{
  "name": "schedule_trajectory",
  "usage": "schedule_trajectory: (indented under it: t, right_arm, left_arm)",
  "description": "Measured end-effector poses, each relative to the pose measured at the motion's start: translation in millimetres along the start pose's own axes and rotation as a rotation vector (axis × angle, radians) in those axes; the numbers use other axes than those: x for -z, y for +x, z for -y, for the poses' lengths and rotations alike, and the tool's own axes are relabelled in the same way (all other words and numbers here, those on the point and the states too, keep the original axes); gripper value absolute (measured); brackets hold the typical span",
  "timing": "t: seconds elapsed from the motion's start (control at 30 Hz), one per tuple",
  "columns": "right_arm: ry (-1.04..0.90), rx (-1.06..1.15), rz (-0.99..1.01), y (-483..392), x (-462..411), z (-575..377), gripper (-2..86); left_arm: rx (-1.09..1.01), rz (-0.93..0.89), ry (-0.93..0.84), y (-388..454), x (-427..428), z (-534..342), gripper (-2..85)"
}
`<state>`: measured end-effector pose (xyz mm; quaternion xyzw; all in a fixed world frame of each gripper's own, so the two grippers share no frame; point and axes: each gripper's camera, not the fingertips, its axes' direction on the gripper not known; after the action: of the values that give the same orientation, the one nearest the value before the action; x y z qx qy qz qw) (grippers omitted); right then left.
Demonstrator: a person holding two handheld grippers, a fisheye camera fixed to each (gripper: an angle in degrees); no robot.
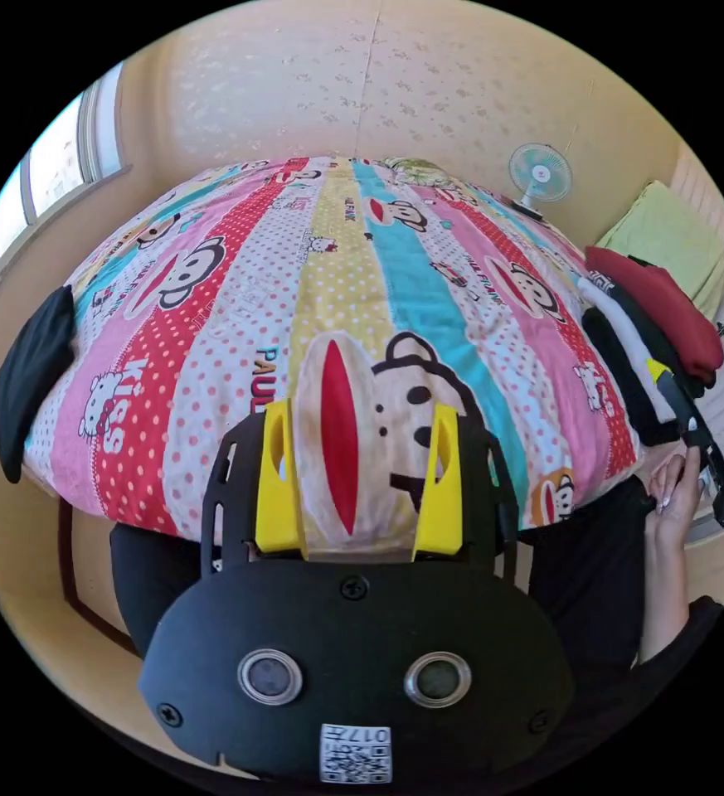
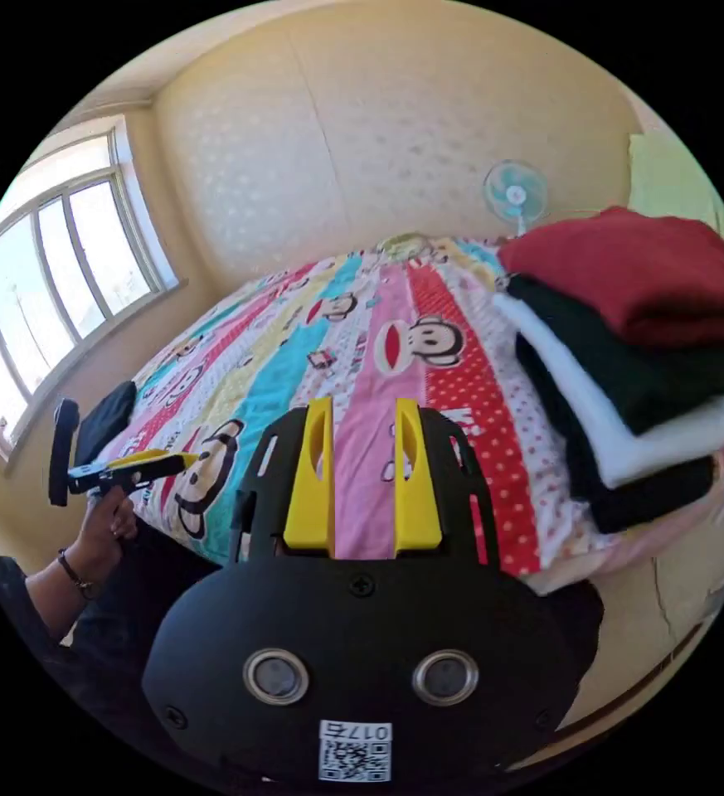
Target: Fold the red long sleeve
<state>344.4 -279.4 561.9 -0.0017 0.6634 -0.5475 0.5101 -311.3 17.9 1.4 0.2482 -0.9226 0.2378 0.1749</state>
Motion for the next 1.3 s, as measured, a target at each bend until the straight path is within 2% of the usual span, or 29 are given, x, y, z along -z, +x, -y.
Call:
schedule_trajectory:
  t: [0.03,0.1,0.2,0.27,0.33,0.47,0.53,0.6,0.67,0.77,0.83,0.9,0.97,1.07,1.13,1.2,1.3]
  right_arm:
    - [0.045,0.0,-0.054,6,19,1,10.7]
    - [0.246,-0.022,-0.333,34,92,12,11.2]
    - [0.512,-0.049,-0.59,74,159,31,11.0]
    - [0.518,-0.038,-0.62,102,183,54,10.4]
    - [0.464,-0.067,-0.59,133,190,80,12.0]
    - [0.064,-0.122,-0.391,199,141,141,14.6]
    - [-0.08,-0.149,-0.302,215,106,151,11.8]
    - [-0.098,-0.223,-0.361,215,85,159,6.4]
    - [-0.086,-0.206,-0.347,192,86,183,4.9]
    - [0.008,-0.089,-0.14,132,90,237,3.7]
    - [0.006,-0.045,-0.009,98,80,272,3.3]
    - [0.01,0.007,0.25,44,63,305,3.0]
    - [-0.039,0.056,0.378,-12,37,313,3.0]
    - [-0.132,0.238,0.344,-127,-11,272,3.1]
    - [-0.179,0.323,0.423,-180,-39,227,3.2]
    - [-0.357,0.363,0.683,-232,-84,159,3.4]
    - [-0.565,0.305,0.846,-261,-128,75,3.3]
  left_arm:
    - [-0.033,-0.018,0.035,4,12,-10,18.5]
    - [-0.108,-0.041,0.068,11,27,-15,17.5]
    - [-0.173,-0.087,0.061,15,45,-4,16.7]
    - [-0.181,-0.172,0.068,12,55,5,16.5]
    - [-0.121,-0.351,0.128,-4,70,13,16.9]
    - [-0.042,-0.548,0.184,-29,82,16,16.1]
    - [-0.059,-0.633,0.178,-41,86,17,8.8]
    - [-0.101,-0.743,0.192,-53,90,16,1.1]
    - [-0.103,-0.848,0.222,-69,95,15,-0.3]
    - [-0.034,-0.854,0.258,-101,105,13,-0.8]
    - [0.011,-0.789,0.297,-126,117,12,-0.9]
    - [0.043,-0.753,0.319,-145,127,10,-1.0]
    - [0.089,-0.734,0.318,-164,134,5,-1.0]
    - [0.12,-0.703,0.319,-193,144,-9,-1.0]
    - [0.132,-0.707,0.331,-216,150,-23,-1.0]
    - [0.147,-0.706,0.331,-232,153,-32,-1.0]
    - [0.182,-0.65,0.306,-254,158,-41,-1.0]
